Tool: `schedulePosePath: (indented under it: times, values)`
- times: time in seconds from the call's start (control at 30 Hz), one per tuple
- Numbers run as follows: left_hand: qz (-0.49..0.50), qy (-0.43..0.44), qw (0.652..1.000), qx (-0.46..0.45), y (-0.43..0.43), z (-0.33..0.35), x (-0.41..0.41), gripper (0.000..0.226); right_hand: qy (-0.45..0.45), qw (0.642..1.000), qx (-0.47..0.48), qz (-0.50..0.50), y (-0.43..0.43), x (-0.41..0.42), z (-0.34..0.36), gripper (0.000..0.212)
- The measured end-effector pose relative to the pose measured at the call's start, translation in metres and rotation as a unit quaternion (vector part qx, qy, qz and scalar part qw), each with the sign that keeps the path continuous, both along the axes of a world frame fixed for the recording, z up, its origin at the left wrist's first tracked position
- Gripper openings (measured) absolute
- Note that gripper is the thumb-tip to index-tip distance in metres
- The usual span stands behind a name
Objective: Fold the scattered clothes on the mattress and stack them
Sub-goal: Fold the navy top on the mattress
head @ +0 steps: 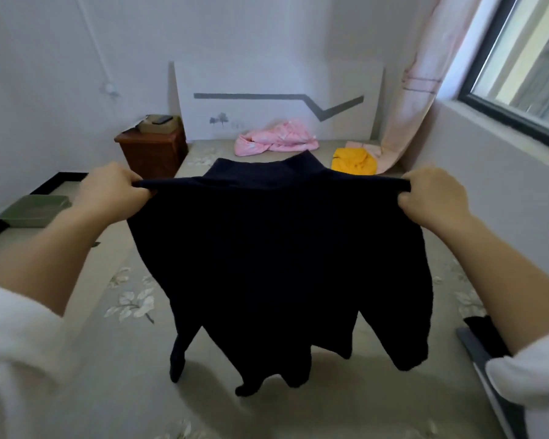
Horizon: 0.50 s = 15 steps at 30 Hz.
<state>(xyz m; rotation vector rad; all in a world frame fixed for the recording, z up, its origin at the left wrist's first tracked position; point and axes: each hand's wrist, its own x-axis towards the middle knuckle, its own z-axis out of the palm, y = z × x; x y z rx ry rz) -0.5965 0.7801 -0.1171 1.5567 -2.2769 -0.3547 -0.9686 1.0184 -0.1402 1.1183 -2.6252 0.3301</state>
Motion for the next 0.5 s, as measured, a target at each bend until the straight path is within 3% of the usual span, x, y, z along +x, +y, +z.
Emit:
schedulePosePath:
  times: [0.07, 0.13, 0.2, 0.27, 0.3, 0.37, 0.5]
  values:
    - [0.051, 0.168, 0.974, 0.145, -0.014, -0.018, -0.016, 0.013, -0.046, 0.998, 0.029, -0.038, -0.016, -0.011, -0.007, 0.025]
    - [0.092, 0.339, 0.896, 0.272, -0.031, -0.035, -0.035, 0.016, -0.201, 0.976, -0.006, -0.079, -0.033, -0.02, -0.013, 0.031]
    - [0.108, 0.431, 0.844, 0.301, -0.051, -0.05, -0.053, 0.017, -0.437, 0.886, -0.106, -0.111, -0.049, -0.026, -0.017, 0.042]
    - [0.099, 0.452, 0.845, 0.267, -0.065, -0.056, -0.069, 0.016, -0.562, 0.795, -0.204, -0.101, -0.062, -0.03, -0.019, 0.041]
    - [0.085, 0.441, 0.862, 0.233, -0.072, -0.058, -0.076, 0.016, -0.574, 0.776, -0.245, -0.093, -0.069, -0.034, -0.021, 0.04]
    - [0.06, 0.435, 0.885, 0.155, -0.08, -0.054, -0.087, 0.017, -0.541, 0.775, -0.315, -0.087, -0.077, -0.039, -0.021, 0.035]
    - [0.015, 0.437, 0.9, 0.006, -0.089, -0.04, -0.097, 0.02, -0.434, 0.819, -0.373, -0.048, -0.08, -0.04, -0.014, 0.024]
